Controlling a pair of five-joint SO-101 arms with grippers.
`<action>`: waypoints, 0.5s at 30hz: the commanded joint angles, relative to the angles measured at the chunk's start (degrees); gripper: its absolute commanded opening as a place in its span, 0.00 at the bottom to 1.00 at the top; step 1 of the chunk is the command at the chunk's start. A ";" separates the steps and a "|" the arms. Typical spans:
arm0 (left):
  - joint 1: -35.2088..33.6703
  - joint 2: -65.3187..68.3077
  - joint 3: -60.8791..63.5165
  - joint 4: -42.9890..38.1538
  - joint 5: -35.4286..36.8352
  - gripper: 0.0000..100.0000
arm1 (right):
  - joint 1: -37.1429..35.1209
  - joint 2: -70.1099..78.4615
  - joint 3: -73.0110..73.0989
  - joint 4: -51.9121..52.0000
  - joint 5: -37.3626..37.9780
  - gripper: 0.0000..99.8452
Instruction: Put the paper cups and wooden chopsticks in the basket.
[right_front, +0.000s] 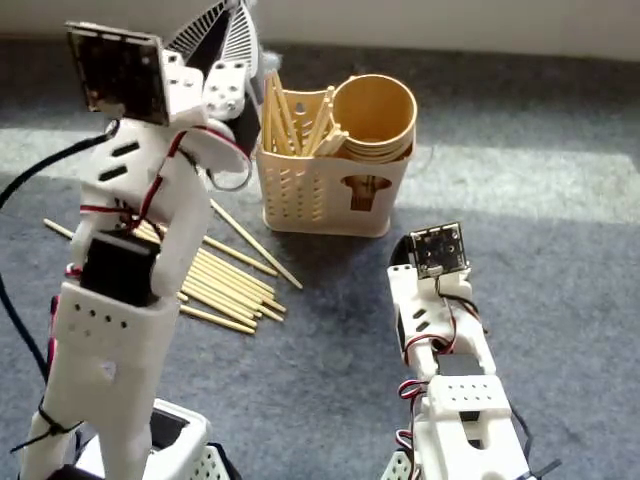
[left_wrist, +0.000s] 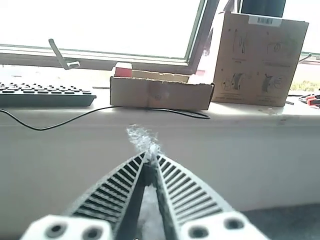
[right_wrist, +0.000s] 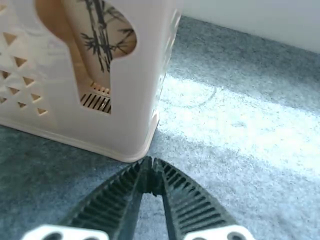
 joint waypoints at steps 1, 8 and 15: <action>-0.13 -6.99 3.91 0.00 -0.70 0.01 | -0.57 -0.75 -0.75 -1.63 0.53 0.02; -5.67 -21.67 22.73 -0.26 -0.88 0.01 | -1.54 -0.75 -0.75 -1.54 0.53 0.02; -8.04 -36.26 37.23 -0.09 -0.88 0.01 | -2.07 -0.75 0.04 -1.71 0.53 0.02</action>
